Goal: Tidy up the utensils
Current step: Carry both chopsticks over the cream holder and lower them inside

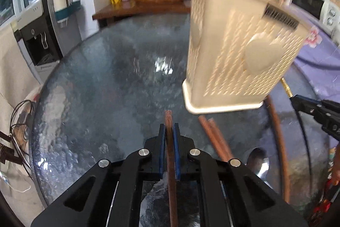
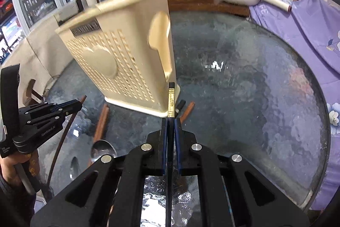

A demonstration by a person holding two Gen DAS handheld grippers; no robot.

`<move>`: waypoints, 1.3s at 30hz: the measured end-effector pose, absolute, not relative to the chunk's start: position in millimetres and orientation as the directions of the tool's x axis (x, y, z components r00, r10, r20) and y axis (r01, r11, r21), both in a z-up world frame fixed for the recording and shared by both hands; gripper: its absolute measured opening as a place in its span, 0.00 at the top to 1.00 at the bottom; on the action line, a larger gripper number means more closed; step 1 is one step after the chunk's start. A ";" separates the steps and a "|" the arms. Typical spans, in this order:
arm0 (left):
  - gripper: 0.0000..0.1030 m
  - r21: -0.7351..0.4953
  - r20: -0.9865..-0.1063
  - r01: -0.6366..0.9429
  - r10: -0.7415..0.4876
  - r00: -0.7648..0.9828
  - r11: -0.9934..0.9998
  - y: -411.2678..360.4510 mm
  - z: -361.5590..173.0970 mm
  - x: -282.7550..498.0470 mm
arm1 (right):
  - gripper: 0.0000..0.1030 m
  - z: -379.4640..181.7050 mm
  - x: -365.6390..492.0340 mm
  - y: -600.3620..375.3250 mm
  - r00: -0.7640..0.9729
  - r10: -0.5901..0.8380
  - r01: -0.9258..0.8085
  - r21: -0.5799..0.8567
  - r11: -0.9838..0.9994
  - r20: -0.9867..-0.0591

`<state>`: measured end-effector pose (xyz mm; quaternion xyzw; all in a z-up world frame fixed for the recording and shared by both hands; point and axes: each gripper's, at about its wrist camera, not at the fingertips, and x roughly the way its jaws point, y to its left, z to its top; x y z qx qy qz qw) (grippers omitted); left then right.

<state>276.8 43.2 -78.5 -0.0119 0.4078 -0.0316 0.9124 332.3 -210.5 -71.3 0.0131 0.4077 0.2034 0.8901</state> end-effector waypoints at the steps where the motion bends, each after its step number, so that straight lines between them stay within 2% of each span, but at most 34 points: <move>1: 0.93 -0.061 -0.723 0.056 -0.083 0.686 0.997 43.8 -68.8 271.7 | 0.93 -62.9 328.5 -212.9 0.599 0.388 -0.362 0.196 0.911 -0.701; 12: 0.93 -0.094 -0.514 0.123 -0.154 0.844 0.988 44.5 23.8 213.3 | 0.93 10.1 286.6 -231.3 0.686 0.478 -0.451 0.196 0.871 -0.548; 39: 0.93 -0.047 -0.396 0.190 -0.193 0.898 0.981 37.1 90.3 189.0 | 0.93 71.2 268.2 -220.9 0.698 0.532 -0.539 0.138 0.831 -0.479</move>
